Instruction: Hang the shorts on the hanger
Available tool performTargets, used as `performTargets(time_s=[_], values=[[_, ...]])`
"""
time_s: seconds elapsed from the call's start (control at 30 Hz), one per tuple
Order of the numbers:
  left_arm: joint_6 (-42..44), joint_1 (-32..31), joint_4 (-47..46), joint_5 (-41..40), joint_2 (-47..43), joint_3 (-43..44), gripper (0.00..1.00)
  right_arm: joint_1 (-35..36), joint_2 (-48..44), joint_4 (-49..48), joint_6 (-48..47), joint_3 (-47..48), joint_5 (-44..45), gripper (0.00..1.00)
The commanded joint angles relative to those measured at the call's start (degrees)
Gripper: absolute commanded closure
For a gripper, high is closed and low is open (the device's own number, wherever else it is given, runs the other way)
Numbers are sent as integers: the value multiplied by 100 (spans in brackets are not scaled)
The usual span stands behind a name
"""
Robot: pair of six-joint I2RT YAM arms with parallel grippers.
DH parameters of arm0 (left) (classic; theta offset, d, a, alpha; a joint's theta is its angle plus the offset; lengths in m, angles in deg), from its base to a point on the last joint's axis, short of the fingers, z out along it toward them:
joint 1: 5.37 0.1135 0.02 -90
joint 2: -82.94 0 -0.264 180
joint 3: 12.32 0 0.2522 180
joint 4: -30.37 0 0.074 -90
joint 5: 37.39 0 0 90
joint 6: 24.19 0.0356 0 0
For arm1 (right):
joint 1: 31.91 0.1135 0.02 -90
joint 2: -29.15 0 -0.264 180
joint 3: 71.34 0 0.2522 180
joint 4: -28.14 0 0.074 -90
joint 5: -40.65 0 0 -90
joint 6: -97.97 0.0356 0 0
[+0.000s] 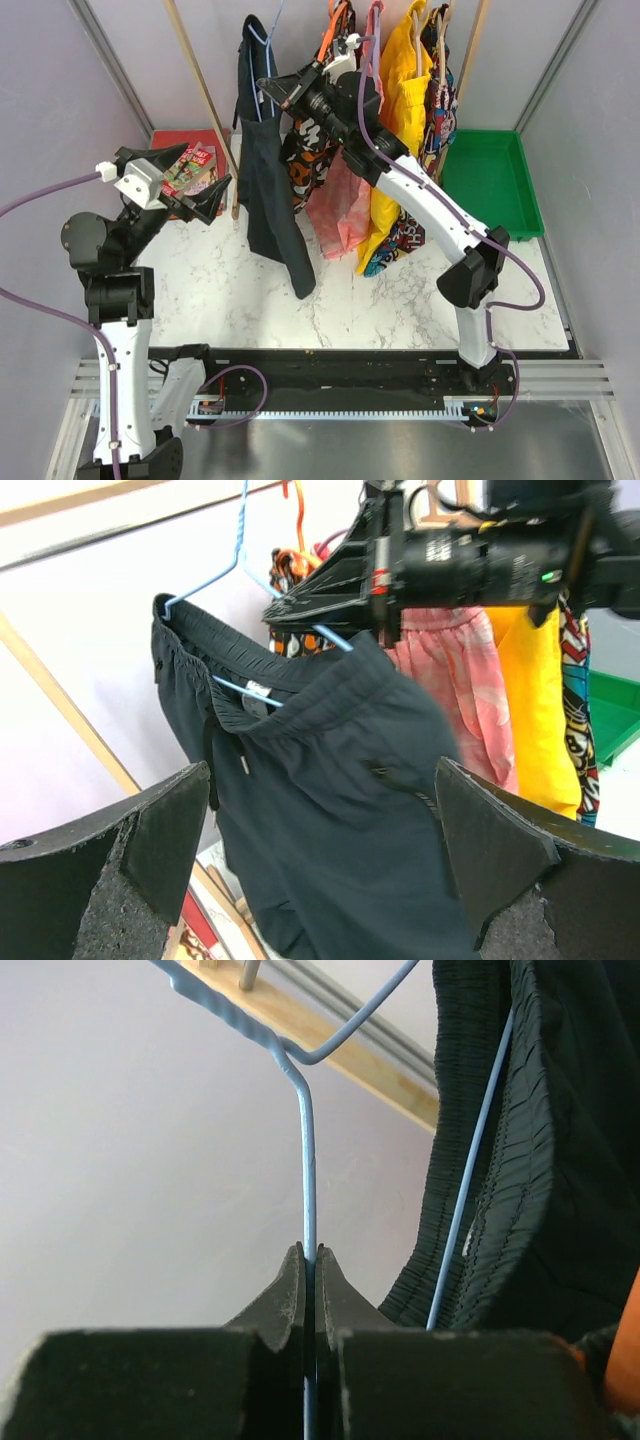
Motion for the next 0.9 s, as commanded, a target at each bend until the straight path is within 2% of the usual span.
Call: performTargets(time_s=[0.0,0.23,0.87], values=[[-139,22,-53,76,-182,-57,1,-26,221,-983,-96,716,437,100],[-236,22,-53,120,-384,-57,1,-52,485,-1088,-122,778,657,100],[247,22,149,182,-666,-22,1,-193,1101,-1334,-377,1296,1201,100]])
